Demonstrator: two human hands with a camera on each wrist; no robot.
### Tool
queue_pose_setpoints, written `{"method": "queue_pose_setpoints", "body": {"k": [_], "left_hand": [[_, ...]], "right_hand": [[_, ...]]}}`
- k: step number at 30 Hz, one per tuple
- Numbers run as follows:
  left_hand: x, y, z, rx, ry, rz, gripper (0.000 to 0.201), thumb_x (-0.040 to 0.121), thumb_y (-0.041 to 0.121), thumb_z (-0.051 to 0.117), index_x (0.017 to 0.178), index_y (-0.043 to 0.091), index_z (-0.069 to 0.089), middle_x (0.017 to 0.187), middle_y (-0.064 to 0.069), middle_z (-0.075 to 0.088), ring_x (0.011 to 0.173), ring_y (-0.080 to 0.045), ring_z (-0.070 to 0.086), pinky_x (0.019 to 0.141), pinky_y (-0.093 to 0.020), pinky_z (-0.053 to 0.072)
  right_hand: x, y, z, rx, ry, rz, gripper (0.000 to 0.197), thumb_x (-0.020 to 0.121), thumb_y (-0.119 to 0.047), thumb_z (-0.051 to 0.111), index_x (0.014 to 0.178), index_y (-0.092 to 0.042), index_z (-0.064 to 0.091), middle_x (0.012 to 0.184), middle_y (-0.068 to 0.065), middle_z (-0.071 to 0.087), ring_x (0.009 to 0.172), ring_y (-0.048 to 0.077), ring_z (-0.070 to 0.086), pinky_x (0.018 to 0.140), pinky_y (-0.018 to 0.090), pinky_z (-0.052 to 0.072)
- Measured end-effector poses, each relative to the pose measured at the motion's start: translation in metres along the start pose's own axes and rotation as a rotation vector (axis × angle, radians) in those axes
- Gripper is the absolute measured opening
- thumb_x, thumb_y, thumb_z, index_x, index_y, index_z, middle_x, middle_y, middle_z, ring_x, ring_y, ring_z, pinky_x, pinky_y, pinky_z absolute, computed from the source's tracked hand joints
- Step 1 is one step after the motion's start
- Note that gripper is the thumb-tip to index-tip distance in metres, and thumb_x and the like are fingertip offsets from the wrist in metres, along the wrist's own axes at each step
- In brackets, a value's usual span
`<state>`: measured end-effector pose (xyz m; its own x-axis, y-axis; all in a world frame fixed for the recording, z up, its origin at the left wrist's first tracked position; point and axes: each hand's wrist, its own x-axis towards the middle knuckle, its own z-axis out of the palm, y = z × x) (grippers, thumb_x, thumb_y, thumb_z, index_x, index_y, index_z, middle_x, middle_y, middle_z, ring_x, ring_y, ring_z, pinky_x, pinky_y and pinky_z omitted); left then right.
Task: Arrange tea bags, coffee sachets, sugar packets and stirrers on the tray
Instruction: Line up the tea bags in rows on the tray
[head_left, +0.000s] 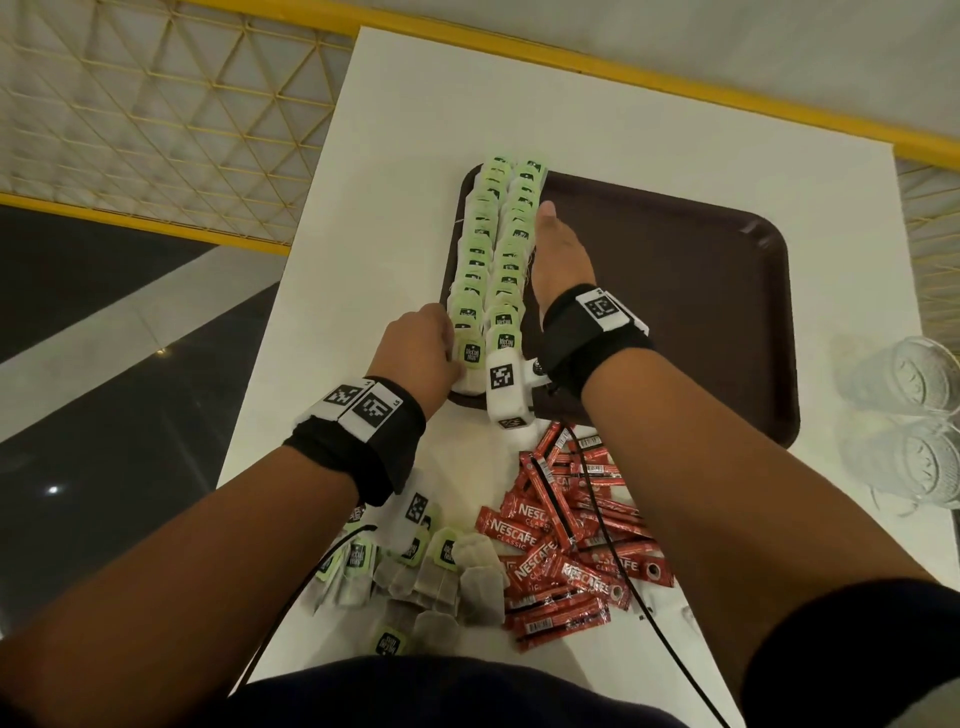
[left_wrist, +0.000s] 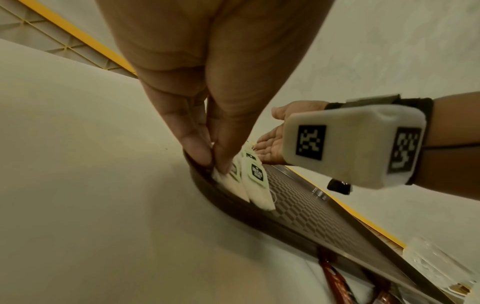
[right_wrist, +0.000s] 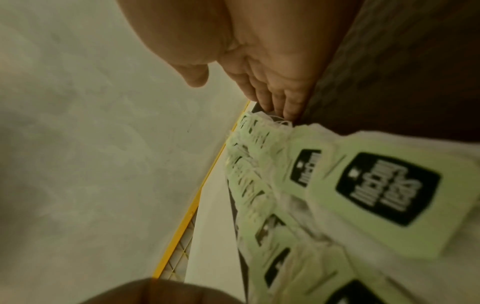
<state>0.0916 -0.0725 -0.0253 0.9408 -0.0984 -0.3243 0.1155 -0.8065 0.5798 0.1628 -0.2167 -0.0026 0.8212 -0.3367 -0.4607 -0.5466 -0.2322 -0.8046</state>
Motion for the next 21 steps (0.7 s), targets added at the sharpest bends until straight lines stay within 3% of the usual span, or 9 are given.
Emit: {"method": "queue_pose_setpoints", "body": {"k": [2, 4, 6, 10, 17, 20, 21], "left_hand": [[0.0, 0.0, 0.0, 0.003, -0.003, 0.0, 0.028, 0.079, 0.013, 0.074, 0.101, 0.01, 0.057, 0.097, -0.008, 0.063, 0.09, -0.027, 0.058, 0.074, -0.032, 0.044], [0.0, 0.0, -0.001, -0.007, -0.003, -0.001, 0.029, 0.08, 0.013, 0.074, 0.103, 0.009, 0.057, 0.098, -0.008, 0.063, 0.09, -0.026, 0.058, 0.076, -0.033, 0.046], [0.0, 0.0, -0.003, -0.019, 0.004, 0.005, 0.03, 0.081, 0.011, 0.072, 0.106, 0.009, 0.056, 0.099, -0.009, 0.062, 0.09, -0.027, 0.058, 0.076, -0.034, 0.046], [-0.001, 0.0, -0.005, -0.059, 0.012, 0.01, 0.03, 0.08, 0.008, 0.07, 0.107, 0.008, 0.057, 0.098, -0.01, 0.064, 0.091, -0.028, 0.059, 0.078, -0.035, 0.048], [-0.005, 0.0, -0.008, -0.082, 0.005, 0.028, 0.03, 0.08, 0.009, 0.072, 0.106, 0.009, 0.057, 0.097, -0.007, 0.065, 0.087, -0.027, 0.062, 0.082, -0.039, 0.051], [-0.011, -0.003, -0.013, -0.11, 0.019, 0.052, 0.029, 0.082, 0.015, 0.075, 0.105, 0.011, 0.058, 0.095, -0.005, 0.065, 0.083, -0.023, 0.062, 0.079, -0.036, 0.052], [-0.014, -0.005, -0.015, -0.112, 0.021, 0.056, 0.028, 0.083, 0.019, 0.074, 0.105, 0.012, 0.059, 0.095, -0.003, 0.065, 0.082, -0.02, 0.061, 0.077, -0.033, 0.051]], "right_hand": [[-0.003, -0.004, 0.002, 0.039, -0.016, 0.006, 0.067, 0.096, -0.06, 0.029, 0.145, -0.016, 0.043, 0.146, 0.006, 0.048, 0.133, 0.025, 0.046, 0.113, 0.041, 0.035], [-0.003, -0.003, 0.002, 0.032, -0.033, -0.016, 0.059, 0.102, -0.052, 0.028, 0.144, -0.014, 0.044, 0.146, 0.007, 0.047, 0.133, 0.024, 0.045, 0.11, 0.031, 0.034], [0.005, 0.002, 0.001, 0.036, -0.009, -0.026, 0.058, 0.103, -0.049, 0.028, 0.146, -0.012, 0.041, 0.148, 0.007, 0.045, 0.135, 0.023, 0.043, 0.108, 0.029, 0.032], [0.006, 0.001, 0.003, 0.061, -0.007, -0.023, 0.059, 0.102, -0.053, 0.028, 0.146, -0.017, 0.042, 0.148, 0.005, 0.046, 0.134, 0.023, 0.044, 0.113, 0.037, 0.034], [-0.001, 0.009, -0.009, 0.083, -0.017, -0.038, 0.058, 0.1, -0.054, 0.031, 0.142, -0.018, 0.047, 0.143, 0.003, 0.051, 0.13, 0.02, 0.049, 0.111, 0.034, 0.035], [-0.009, 0.019, -0.025, 0.093, -0.028, -0.03, 0.07, 0.087, -0.066, 0.037, 0.14, -0.021, 0.048, 0.142, 0.001, 0.052, 0.13, 0.018, 0.048, 0.113, 0.041, 0.035], [-0.012, 0.024, -0.03, 0.058, -0.048, -0.07, 0.069, 0.086, -0.062, 0.04, 0.139, -0.02, 0.049, 0.141, 0.0, 0.053, 0.13, 0.017, 0.048, 0.113, 0.04, 0.035]]}}
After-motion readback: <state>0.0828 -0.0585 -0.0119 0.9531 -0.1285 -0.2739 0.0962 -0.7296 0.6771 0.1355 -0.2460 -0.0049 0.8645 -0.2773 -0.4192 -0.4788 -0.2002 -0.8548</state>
